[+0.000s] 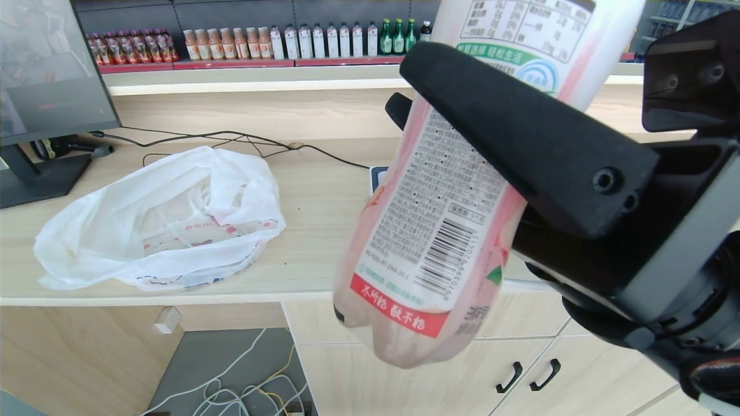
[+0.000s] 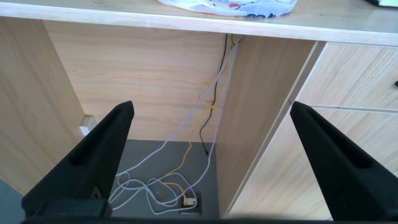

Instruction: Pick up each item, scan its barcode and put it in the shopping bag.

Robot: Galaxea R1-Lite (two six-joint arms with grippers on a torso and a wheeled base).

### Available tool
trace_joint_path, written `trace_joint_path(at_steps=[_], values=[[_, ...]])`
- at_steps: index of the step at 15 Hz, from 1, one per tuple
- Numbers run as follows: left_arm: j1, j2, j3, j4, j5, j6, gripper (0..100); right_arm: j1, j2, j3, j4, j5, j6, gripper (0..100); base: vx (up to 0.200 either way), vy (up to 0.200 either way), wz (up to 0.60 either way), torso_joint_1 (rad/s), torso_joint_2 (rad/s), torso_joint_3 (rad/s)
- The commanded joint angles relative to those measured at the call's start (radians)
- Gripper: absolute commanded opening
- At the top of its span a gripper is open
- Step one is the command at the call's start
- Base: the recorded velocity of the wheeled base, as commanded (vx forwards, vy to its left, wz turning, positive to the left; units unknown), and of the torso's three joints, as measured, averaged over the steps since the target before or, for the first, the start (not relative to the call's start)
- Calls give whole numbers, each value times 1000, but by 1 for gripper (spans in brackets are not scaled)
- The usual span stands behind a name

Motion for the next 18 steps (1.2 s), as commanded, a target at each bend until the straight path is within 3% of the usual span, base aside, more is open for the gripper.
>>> trace_joint_path(at_steps=[1,4,12,18], values=[[0,0,0,0,0,0,100,-4,-14,13,-2,-1,-2,0,0,0,0,0,0,0],[0,0,0,0,0,0,100,-10,-35,62,-2,-1,-14,0,0,0,0,0,0,0],[0,0,0,0,0,0,100,-166,-75,239,1,-2,-184,0,0,0,0,0,0,0],[0,0,0,0,0,0,100,-352,-80,249,91,-70,-536,0,0,0,0,0,0,0]])
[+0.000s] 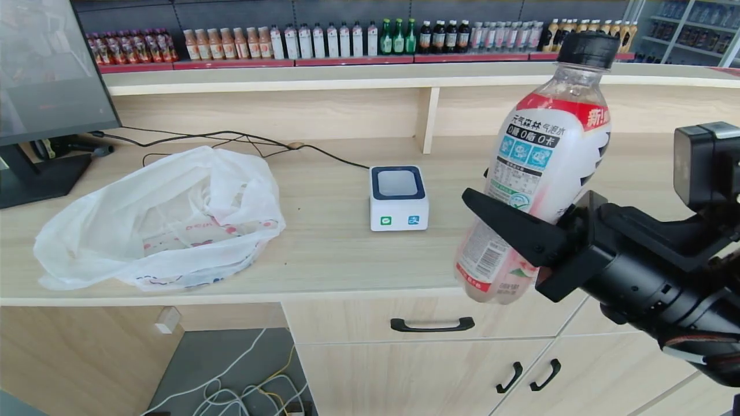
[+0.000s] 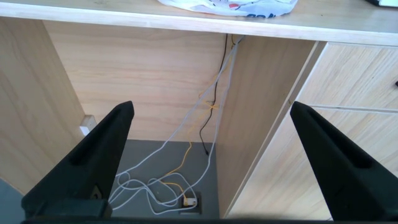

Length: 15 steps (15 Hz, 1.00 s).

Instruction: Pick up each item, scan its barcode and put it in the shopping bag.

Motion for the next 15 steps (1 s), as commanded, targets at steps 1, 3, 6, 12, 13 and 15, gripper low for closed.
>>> trace_joint_path(at_steps=[1,3,6,12,13,15], values=[[-1,0,0,0,0,0,100,-69,-8,-2,5,-25,-62,0,0,0,0,0,0,0],[-1,0,0,0,0,0,100,-128,-25,-9,7,-130,-109,0,0,0,0,0,0,0],[-1,0,0,0,0,0,100,-143,-60,9,7,-231,-182,0,0,0,0,0,0,0],[-1,0,0,0,0,0,100,-155,-91,66,-1,-252,-234,0,0,0,0,0,0,0],[-1,0,0,0,0,0,100,-157,-85,67,-1,-252,-237,0,0,0,0,0,0,0],[-1,0,0,0,0,0,100,-166,-42,52,-13,-251,-240,0,0,0,0,0,0,0]])
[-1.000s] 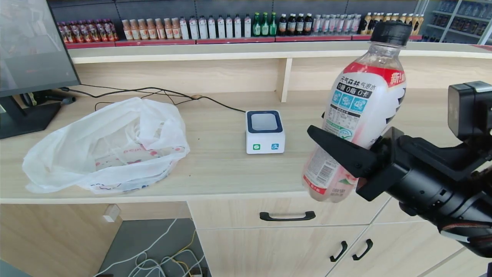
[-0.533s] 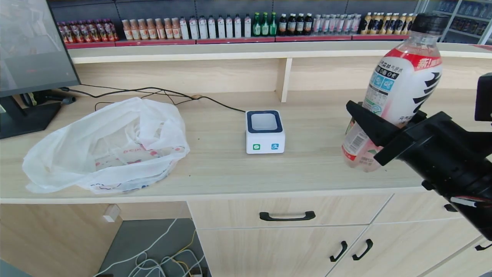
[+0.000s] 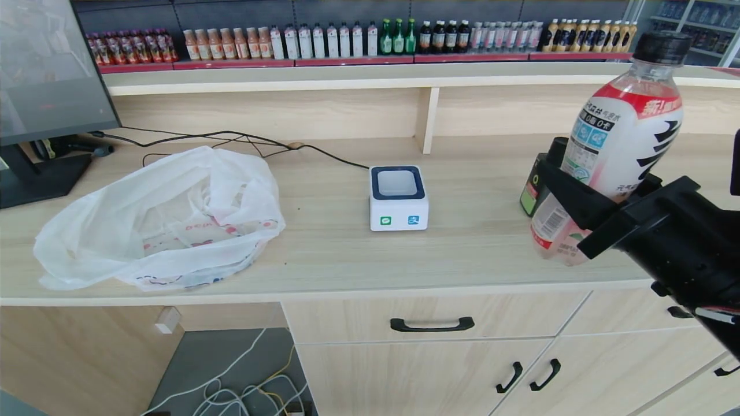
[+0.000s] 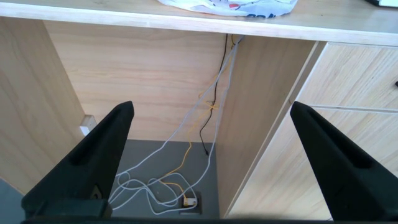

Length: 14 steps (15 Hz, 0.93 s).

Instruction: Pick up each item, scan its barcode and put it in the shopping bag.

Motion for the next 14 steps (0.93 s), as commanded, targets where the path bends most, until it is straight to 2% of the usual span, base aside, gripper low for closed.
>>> trace_joint_path(at_steps=[1,14], values=[[0,0,0,0,0,0,100,-3,35,-15,-9,2,2,0,0,0,0,0,0,0],[0,0,0,0,0,0,100,-3,63,-24,-22,5,35,0,0,0,0,0,0,0]])
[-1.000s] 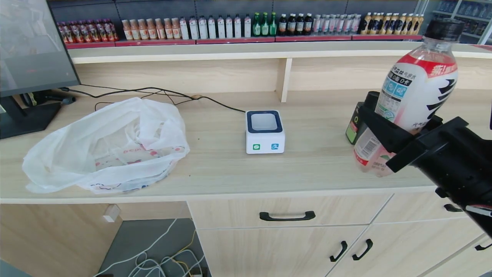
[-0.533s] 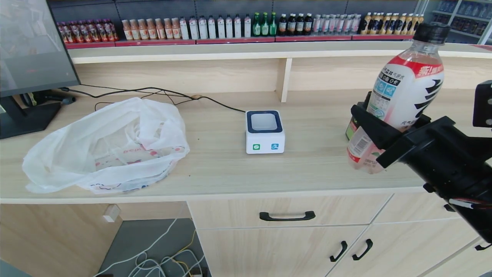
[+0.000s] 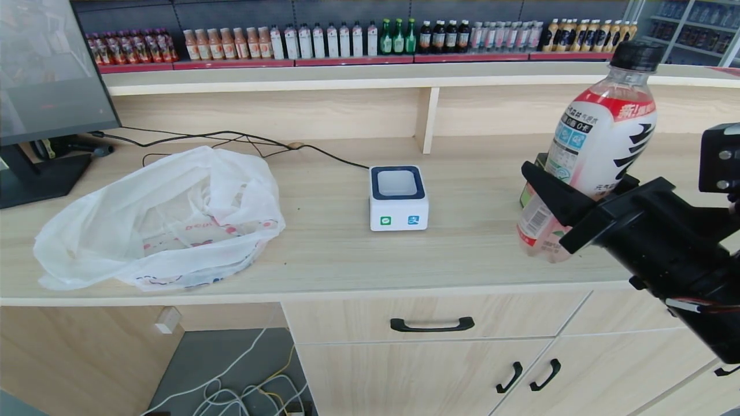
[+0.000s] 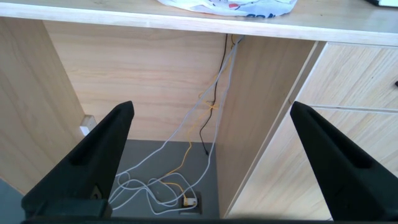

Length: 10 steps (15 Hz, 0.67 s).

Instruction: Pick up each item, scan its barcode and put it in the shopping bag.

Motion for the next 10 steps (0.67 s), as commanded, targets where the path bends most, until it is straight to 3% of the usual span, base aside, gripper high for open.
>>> trace_joint_path(at_steps=[1,6,10], values=[[0,0,0,0,0,0,100,1,8,1,0,0,-2,0,0,0,0,0,0,0],[0,0,0,0,0,0,100,1,14,0,0,0,-2,0,0,0,0,0,0,0],[0,0,0,0,0,0,100,1,12,1,-2,-1,-3,0,0,200,0,-2,0,4]])
